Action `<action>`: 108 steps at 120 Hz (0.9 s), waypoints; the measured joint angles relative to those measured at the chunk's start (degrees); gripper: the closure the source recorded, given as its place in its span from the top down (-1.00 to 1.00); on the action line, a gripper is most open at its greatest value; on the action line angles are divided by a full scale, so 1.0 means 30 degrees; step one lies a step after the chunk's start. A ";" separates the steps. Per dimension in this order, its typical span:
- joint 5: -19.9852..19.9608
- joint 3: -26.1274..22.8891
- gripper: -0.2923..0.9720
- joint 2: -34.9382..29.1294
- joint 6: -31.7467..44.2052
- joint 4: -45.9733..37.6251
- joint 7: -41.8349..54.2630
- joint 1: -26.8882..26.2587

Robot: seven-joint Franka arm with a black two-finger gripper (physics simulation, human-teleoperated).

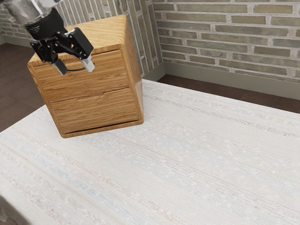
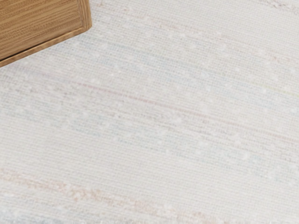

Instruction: Pull the drawer handle with one arm to open the drawer

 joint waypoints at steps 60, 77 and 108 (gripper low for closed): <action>0.1743 -0.1300 0.54 0.0656 0.1276 -0.1756 0.0488 0.1268; 0.2700 -0.1428 0.54 -0.0353 0.2917 -0.3235 0.1870 0.0779; 0.3363 -0.0164 0.54 -0.0522 0.4537 -0.3930 0.4010 0.1178</action>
